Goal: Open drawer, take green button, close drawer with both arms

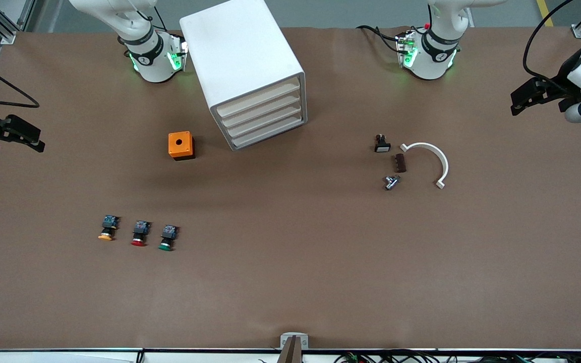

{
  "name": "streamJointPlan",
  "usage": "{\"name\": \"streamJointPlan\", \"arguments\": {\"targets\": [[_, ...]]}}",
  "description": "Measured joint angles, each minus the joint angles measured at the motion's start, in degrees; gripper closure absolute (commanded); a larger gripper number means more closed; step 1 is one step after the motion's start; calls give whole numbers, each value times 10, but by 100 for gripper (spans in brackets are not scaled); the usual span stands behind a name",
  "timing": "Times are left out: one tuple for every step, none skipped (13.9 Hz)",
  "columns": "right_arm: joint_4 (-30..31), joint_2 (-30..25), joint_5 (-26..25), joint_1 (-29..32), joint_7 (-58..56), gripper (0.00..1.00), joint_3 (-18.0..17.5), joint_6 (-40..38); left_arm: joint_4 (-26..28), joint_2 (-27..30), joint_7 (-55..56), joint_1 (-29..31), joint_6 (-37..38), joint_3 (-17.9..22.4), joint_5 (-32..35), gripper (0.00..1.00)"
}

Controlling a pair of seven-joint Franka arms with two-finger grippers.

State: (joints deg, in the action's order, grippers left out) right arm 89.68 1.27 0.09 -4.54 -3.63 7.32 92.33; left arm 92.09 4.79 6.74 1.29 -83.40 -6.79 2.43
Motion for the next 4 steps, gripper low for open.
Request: {"name": "streamJointPlan", "arguments": {"targets": [[0,0,0,0,0,0,0,0,-3,0,0,0,0,0,0,0],[0,0,0,0,0,0,0,0,-6,0,1,0,0,0,0,0],[0,0,0,0,0,0,0,0,-9,0,1,0,-1,0,0,0],[0,0,0,0,0,0,0,0,-11,-1,1,0,-1,0,0,0]]}}
